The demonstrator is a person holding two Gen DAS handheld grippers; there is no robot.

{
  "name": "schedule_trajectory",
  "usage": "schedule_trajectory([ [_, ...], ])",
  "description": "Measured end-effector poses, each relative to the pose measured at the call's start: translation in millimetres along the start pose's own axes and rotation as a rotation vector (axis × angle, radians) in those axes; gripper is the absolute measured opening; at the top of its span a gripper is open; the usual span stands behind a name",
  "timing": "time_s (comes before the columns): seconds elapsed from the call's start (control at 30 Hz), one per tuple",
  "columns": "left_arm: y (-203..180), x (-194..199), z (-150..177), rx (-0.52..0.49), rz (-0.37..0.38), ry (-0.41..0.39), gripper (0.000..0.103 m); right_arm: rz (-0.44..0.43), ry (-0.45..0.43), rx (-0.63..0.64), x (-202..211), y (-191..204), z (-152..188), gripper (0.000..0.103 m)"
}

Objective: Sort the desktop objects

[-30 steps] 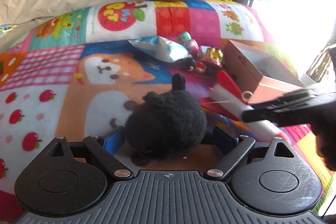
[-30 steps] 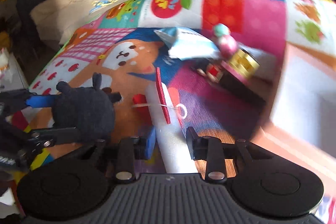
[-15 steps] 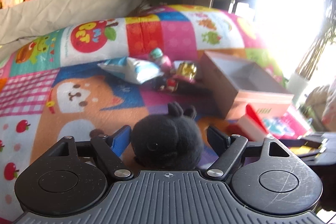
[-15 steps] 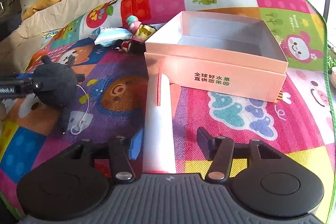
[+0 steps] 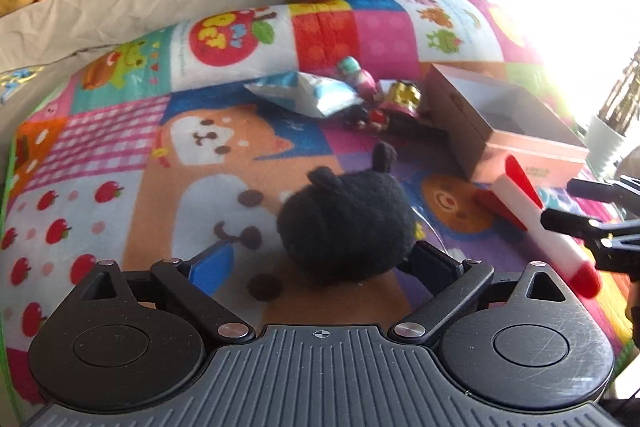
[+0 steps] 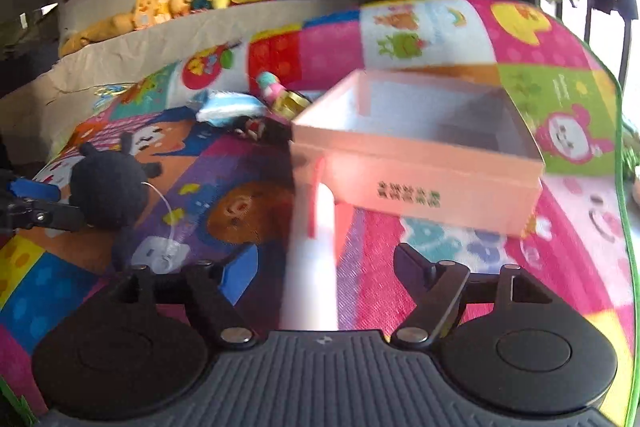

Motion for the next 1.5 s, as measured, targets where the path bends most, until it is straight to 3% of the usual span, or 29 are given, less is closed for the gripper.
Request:
schedule_trajectory([
  [0.17,30,6,-28,0.119,-0.052,-0.08,0.102,-0.217,-0.031,0.166,-11,69,-44,0.076],
  [0.27,45,8,-39,0.17,-0.068,-0.118,0.102,-0.323,-0.019,0.303,-29,124,-52,0.079],
  [0.4,66,13,-42,0.22,-0.088,-0.146,0.102,-0.298,0.009,0.519,-60,180,-40,0.078],
  [0.47,78,13,-37,0.239,-0.108,-0.141,0.103,-0.247,-0.001,0.58,-70,188,-40,0.07],
  [0.53,88,12,-31,0.256,-0.118,-0.132,0.103,-0.247,0.005,0.548,-78,179,-50,0.067],
  [0.73,82,-3,-18,0.233,-0.069,-0.09,0.103,-0.206,0.037,0.207,-109,102,-101,0.068],
  [1.03,17,-30,-11,0.072,0.046,-0.024,0.103,0.054,0.058,0.061,-132,33,-106,0.068],
  [1.17,-2,-39,-9,0.02,0.065,-0.001,0.103,0.022,0.002,-0.015,-105,9,-110,0.07],
  [1.3,-25,-45,-13,-0.026,0.086,0.001,0.103,0.054,-0.101,-0.06,-55,-21,-112,0.083],
  [1.5,-88,-55,-30,-0.184,0.149,-0.082,0.103,0.127,-0.07,-0.118,-14,-57,-66,0.087],
])
Point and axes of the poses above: each gripper's, at about its wrist camera, not at the fingertips, and x roughly against the way its jaws point, y to its left, z to its underside, the point moved 6 cm from there along -x, roughly the way its jaws point, and after that the axes turned 2 degrees about -z, right-handed, at the moved point
